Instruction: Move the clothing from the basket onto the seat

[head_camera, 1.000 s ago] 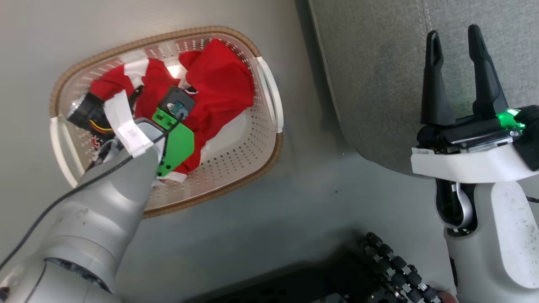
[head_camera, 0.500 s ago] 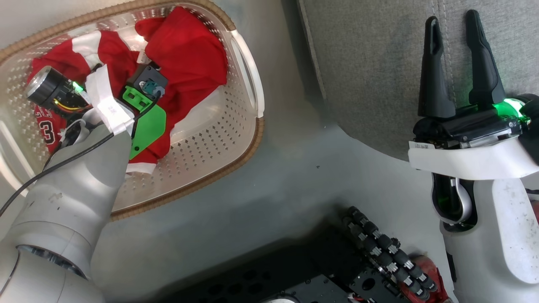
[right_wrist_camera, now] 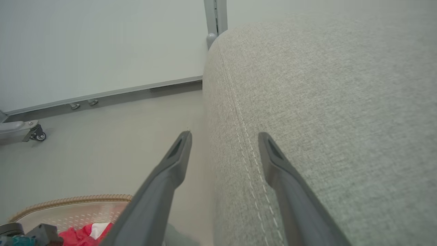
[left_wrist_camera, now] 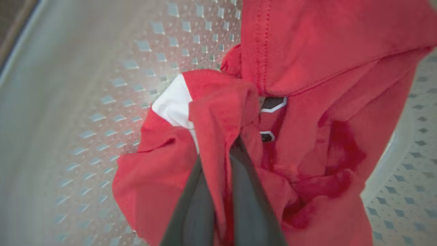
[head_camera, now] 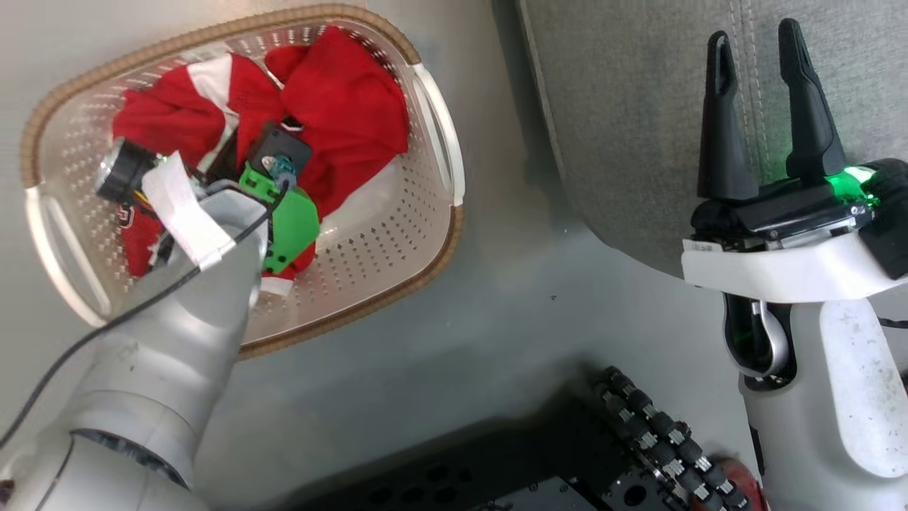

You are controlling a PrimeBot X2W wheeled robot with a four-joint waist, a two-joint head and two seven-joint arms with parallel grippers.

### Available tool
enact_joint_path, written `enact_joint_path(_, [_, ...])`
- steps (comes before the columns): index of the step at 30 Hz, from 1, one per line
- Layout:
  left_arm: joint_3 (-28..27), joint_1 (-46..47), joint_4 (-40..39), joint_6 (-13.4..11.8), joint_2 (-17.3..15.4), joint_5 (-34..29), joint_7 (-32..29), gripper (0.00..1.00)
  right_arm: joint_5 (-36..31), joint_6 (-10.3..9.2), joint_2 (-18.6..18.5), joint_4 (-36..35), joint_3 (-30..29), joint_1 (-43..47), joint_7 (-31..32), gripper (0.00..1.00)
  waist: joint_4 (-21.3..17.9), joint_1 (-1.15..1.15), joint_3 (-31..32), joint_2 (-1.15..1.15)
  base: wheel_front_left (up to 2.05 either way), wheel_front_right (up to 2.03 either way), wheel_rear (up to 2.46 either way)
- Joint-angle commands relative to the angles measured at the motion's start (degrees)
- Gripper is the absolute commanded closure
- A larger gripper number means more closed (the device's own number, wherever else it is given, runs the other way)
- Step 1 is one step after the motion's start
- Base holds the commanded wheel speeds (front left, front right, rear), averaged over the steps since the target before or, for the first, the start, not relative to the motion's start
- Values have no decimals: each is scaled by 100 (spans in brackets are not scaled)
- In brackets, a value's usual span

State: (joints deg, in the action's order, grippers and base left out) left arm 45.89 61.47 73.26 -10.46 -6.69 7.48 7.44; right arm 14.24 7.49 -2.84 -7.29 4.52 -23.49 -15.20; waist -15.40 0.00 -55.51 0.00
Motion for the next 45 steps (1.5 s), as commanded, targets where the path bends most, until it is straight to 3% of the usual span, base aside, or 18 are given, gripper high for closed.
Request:
enact_joint_path(1, [-80, -166, -7, -28, 55, 135, 141, 100, -75, 0, -10, 34, -12, 108, 8, 0, 242, 0, 414, 0, 0, 0, 0])
enact_joint_path(14, [-431, -1289, -501, 81, 350, 828, 784, 100, -545, 0, -13, 395, 30, 824, 3, 0, 854, 0, 2165, 0, 0, 0, 0])
enact_joint_path(33, [-1557, -3817, -3815, 44, 186, 990, 771, 100, -808, 0, -13, 913, 509, 2397, 3, 0, 1204, 0, 4906, 0, 0, 0, 0])
enact_joint_path(45, [-1983, -4519, -5170, 205, 234, 883, 771, 100, -929, 0, -12, 1038, 785, 2887, 3, 0, 1230, 0, 5670, 0, 0, 0, 0])
